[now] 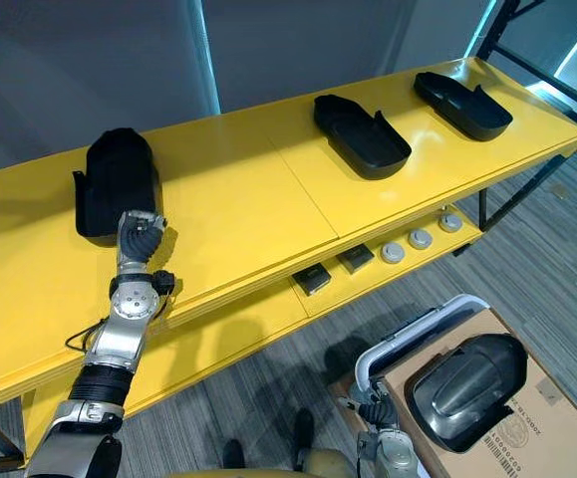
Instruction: Walk over and take plastic housings, then place them on the shelf
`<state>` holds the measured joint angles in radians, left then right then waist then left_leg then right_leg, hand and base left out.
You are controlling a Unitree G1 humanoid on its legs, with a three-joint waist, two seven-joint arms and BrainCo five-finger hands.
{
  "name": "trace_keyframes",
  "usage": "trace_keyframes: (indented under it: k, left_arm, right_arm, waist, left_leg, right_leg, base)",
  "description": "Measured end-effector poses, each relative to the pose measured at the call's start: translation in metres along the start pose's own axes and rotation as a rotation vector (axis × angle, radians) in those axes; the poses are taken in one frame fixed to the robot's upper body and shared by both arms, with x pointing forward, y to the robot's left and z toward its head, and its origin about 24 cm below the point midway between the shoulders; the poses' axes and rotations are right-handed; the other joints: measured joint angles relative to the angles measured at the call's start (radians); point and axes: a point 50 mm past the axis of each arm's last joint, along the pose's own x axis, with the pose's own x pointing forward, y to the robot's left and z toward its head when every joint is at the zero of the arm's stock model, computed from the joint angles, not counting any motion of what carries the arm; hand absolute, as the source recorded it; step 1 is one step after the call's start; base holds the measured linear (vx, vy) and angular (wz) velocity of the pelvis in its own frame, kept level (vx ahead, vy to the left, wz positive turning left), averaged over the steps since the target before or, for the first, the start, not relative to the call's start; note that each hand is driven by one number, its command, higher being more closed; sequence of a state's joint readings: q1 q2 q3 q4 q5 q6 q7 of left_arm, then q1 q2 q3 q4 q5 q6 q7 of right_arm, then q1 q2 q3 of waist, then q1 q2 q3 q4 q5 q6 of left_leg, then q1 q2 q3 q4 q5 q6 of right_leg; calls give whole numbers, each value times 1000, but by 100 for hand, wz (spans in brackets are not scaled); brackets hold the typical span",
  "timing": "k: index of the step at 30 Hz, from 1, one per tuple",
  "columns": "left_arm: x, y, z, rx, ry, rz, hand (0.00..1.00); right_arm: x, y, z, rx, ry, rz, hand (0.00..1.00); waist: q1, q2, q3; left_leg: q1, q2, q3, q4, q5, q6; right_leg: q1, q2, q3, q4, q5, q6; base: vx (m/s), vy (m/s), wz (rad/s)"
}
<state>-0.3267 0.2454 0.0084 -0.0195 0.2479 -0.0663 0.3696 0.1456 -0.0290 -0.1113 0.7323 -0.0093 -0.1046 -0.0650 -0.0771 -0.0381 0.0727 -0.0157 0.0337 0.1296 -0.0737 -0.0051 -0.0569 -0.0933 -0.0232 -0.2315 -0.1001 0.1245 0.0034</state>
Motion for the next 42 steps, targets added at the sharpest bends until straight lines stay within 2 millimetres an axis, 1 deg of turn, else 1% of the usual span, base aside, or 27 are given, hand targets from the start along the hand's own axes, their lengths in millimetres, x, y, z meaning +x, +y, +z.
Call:
trace_keyframes:
  k: [1, 3, 5, 6, 7, 9, 10, 11, 12, 13, 14, 16, 18, 19, 20, 21, 22, 23, 24, 25, 26, 28, 29, 36, 38, 40, 42]
  left_arm:
    - [1, 6, 24, -44, -109, 27, 100]
    - [-4, 23, 51, -103, -243, 83, 100]
    - [-15, 44, 57, -102, -289, 158, 100]
    - [-24, 59, 52, -92, -272, 215, 100]
    - [-29, 67, 49, -84, -253, 248, 100]
    - [-51, 93, 26, -61, -125, 369, 100]
    - [-59, 99, 19, -51, -81, 400, 100]
    - [-77, 108, 5, -35, 10, 451, 100]
    - [-94, 111, -7, -34, 101, 486, 100]
    - [-103, 114, -13, -23, 149, 506, 100]
    - [-128, 120, -28, -2, 272, 527, 100]
    - [-154, 120, -47, 7, 421, 528, 100]
    - [-198, 113, -81, -16, 693, 482, 100]
    - [-210, 110, -89, -19, 762, 466, 100]
    - [-231, 101, -106, -35, 893, 425, 100]
    - [-245, 94, -116, -56, 982, 389, 100]
    - [-259, 86, -124, -72, 1062, 352, 0]
    - [-277, 76, -132, -83, 1158, 296, 0]
    - [-286, 71, -136, -92, 1202, 268, 0]
    - [-305, 55, -142, -110, 1302, 189, 0]
    - [-310, 49, -143, -118, 1331, 161, 0]
    - [-321, 36, -148, -113, 1396, 86, 0]
    - [-321, 32, -149, -111, 1404, 67, 0]
    - [-321, 20, -157, -60, 1417, -96, 0]
    - [-319, 19, -158, -42, 1408, -130, 0]
    - [-318, 18, -159, -9, 1397, -172, 0]
    - [-315, 18, -160, 4, 1384, -191, 0]
  right_arm:
    - [0, -1, -1, -1, 3, -1, 0]
    - [1, -1, -2, -6, 13, -2, 0]
    - [1, -6, -7, -18, 35, -10, 0]
    - [1, -8, -9, -20, 47, -15, 0]
    - [1, -9, -10, -19, 52, -17, 0]
    - [0, -11, -15, -18, 72, -24, 0]
    - [0, -12, -16, -16, 77, -26, 0]
    - [-1, -13, -18, -12, 86, -32, 0]
    - [-1, -15, -20, 0, 98, -44, 0]
    - [-2, -16, -21, 4, 102, -48, 0]
    - [-2, -16, -21, 24, 100, -57, 0]
    - [-2, -15, -18, 32, 88, -59, 0]
    - [0, -12, -6, 38, 42, -51, 0]
    - [0, -10, -3, 40, 32, -45, 0]
    - [1, -4, 2, 27, 15, -23, 0]
    - [1, -1, 4, 21, 6, -10, 0]
    - [1, 1, 6, 25, -1, -4, 0]
    - [1, 4, 8, 31, -10, -1, 0]
    - [1, 5, 8, 28, -8, 2, 0]
    - [0, 6, 7, 24, -6, 8, 0]
    - [0, 6, 7, 24, -5, 8, 0]
    - [0, 5, 6, 25, -2, 2, 0]
    - [0, 5, 5, 27, 3, -3, 0]
    - [-1, -2, -12, 26, 81, -60, 0]
    - [0, -1, -10, 15, 74, -60, 0]
    - [4, 0, -2, -3, 49, -55, 0]
    - [7, 1, 4, -11, 27, -52, 0]
  waist:
    - [13, 4, 3]
    - [24, 11, 5]
    - [38, 19, 7]
    - [40, 21, 6]
    - [42, 21, 6]
    - [64, 21, 6]
    - [70, 21, 6]
    - [78, 21, 6]
    - [93, 20, 5]
    - [99, 18, 4]
    - [96, 18, 1]
    - [98, 20, -6]
    - [101, 24, -21]
    - [103, 24, -27]
    - [110, 20, -32]
    - [119, 18, -38]
    - [122, 16, -43]
    - [120, 14, -46]
    - [120, 14, -49]
    - [120, 19, -56]
    - [120, 16, -59]
    - [118, 22, -56]
    - [117, 18, -58]
    - [114, 37, -59]
    - [111, 38, -58]
    - [91, 37, -57]
    - [90, 37, -53]
  left_leg:
    - [-3, 0, -8, 3, 0, 1]
    - [-5, 0, -30, 4, 0, 1]
    - [7, 0, -49, 7, 0, 1]
    - [12, -1, -58, 7, 0, 1]
    - [12, -1, -65, 7, 0, 1]
    - [10, -4, -90, 4, 1, 1]
    - [10, -5, -94, 5, 0, 1]
    - [10, -7, -105, 4, -3, 2]
    - [12, -8, -113, 5, -3, 3]
    - [13, -9, -116, 4, -3, 3]
    - [16, -9, -121, 3, -1, 6]
    - [21, -3, -97, 5, -1, 6]
    - [29, 1, -63, 11, -3, 8]
    - [30, 0, -58, 14, -6, 12]
    - [31, 3, -42, 31, -15, 24]
    - [29, 3, -40, 45, -24, 25]
    - [31, 2, -38, 52, -29, 26]
    - [38, 2, -34, 57, -32, 26]
    - [42, 2, -30, 56, -35, 24]
    - [45, 2, -16, 56, -40, 22]
    - [47, 2, -12, 56, -41, 22]
    - [48, 1, -7, 54, -41, 22]
    - [51, 1, -7, 52, -39, 19]
    - [64, -1, 7, 36, -34, 24]
    - [64, -3, 6, 35, -34, 24]
    - [68, -4, 2, 35, -34, 24]
    - [66, -6, 2, 37, -34, 24]
  right_leg:
    - [2, 0, -7, 0, 0, 0]
    - [9, -1, -17, 0, -1, -1]
    - [30, -3, -33, 0, -6, -3]
    - [43, -4, -49, 0, -11, -6]
    - [46, -5, -55, 0, -12, -6]
    - [55, -8, -75, 0, -16, -5]
    - [57, -9, -79, 0, -17, -5]
    - [63, -12, -93, 0, -20, -3]
    - [69, -13, -101, 0, -22, 0]
    - [73, -16, -108, 0, -25, 5]
    - [86, -20, -131, 0, -30, 7]
    - [97, -26, -152, 0, -34, 10]
    - [113, -34, -164, 1, -41, 20]
    - [115, -35, -166, 1, -41, 21]
    - [122, -37, -165, 1, -42, 21]
    - [126, -38, -166, 1, -44, 22]
    - [131, -40, -165, 1, -46, 24]
    - [140, -41, -166, 1, -47, 26]
    - [143, -42, -164, 1, -49, 29]
    - [144, -44, -158, 1, -50, 30]
    - [144, -44, -155, 2, -51, 31]
    - [139, -47, -149, 9, -56, 36]
    - [139, -47, -146, 12, -59, 37]
    - [132, -44, -118, 6, -60, 38]
    - [132, -43, -118, 2, -60, 38]
    - [131, -44, -119, 2, -60, 38]
    - [128, -45, -118, 2, -60, 38]
  base:
    - [-7, 22, 20]
    - [6, 28, 25]
    - [12, 30, 32]
    - [3, 28, 35]
    - [-14, 26, 37]
    - [-24, 25, 29]
    - [-23, 28, 27]
    - [-15, 32, 28]
    - [-8, 41, 29]
    - [10, 40, 41]
    - [17, 33, 41]
    - [17, 29, 36]
    - [21, 45, 14]
    - [28, 52, -3]
    - [31, 48, -5]
    - [34, 44, -4]
    - [43, 39, 1]
    - [39, 31, -1]
    - [52, 50, -6]
    - [38, 44, -11]
    - [45, 51, -13]
    - [30, 32, -7]
    - [34, 30, -5]
    - [53, 20, -10]
    - [39, 10, -2]
    - [41, 13, 2]
    - [0, 0, 0]
